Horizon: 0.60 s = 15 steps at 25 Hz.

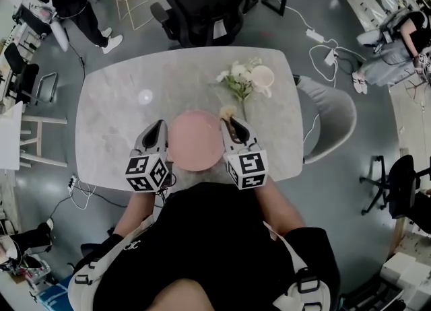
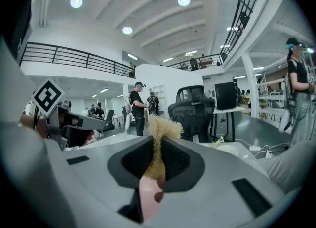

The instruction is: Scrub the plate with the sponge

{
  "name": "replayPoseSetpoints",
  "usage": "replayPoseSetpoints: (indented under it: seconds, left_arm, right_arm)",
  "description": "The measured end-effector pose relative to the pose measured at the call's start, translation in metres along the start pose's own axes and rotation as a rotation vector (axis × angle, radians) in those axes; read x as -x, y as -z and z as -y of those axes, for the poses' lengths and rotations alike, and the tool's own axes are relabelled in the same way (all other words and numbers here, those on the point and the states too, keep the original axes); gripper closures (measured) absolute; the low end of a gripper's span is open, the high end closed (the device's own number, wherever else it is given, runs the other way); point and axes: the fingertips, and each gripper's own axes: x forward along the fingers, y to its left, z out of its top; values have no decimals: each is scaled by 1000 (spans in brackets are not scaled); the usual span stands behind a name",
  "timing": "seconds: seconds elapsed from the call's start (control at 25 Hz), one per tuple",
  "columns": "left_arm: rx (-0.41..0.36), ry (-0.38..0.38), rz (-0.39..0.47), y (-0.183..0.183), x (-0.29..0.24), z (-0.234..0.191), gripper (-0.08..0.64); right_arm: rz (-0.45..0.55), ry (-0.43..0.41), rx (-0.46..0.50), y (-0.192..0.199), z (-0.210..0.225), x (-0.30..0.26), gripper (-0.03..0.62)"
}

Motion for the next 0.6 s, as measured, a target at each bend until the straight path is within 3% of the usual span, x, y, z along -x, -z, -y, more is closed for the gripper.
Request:
replayPoseSetpoints:
  seconds: [0.24, 0.6]
  left_arm:
    - [45, -65, 44, -10, 5, -12, 555]
    - [60, -23, 44, -9, 5, -6, 555]
  right_arm:
    - [40, 30, 48, -15, 1, 3, 541]
    - [36, 1, 53, -15, -4, -3, 541]
